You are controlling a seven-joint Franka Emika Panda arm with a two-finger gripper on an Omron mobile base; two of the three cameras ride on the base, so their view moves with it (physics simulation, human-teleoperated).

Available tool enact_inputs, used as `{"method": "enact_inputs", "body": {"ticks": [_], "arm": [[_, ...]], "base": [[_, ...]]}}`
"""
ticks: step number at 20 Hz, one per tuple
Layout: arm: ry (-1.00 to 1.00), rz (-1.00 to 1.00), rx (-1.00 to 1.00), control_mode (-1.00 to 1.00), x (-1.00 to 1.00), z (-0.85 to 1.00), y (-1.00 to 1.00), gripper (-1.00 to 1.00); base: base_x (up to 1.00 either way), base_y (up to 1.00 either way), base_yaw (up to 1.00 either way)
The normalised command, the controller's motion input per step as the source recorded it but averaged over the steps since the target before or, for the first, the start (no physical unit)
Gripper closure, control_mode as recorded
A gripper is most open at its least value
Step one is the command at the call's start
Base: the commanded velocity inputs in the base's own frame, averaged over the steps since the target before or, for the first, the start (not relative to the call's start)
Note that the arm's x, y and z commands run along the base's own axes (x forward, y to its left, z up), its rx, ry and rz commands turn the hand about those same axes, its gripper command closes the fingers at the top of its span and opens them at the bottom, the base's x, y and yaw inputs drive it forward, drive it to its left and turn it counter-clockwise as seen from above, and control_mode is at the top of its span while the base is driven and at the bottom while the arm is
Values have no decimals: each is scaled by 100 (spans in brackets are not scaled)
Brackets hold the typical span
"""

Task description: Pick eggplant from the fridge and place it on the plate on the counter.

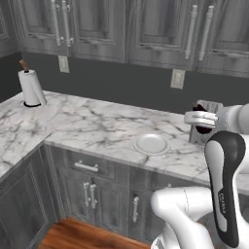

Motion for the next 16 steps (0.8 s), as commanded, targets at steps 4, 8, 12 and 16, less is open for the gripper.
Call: {"method": "enact_inputs", "body": {"ticks": [4,8,12,16], "arm": [[0,0,0,100,0,0,0,100],[0,0,0,100,0,0,0,100],[0,0,0,100,0,0,0,100],[0,0,0,100,0,0,0,100]], "base": [[46,20,-1],[44,24,-4],[46,23,-5],[48,8,-7]]}}
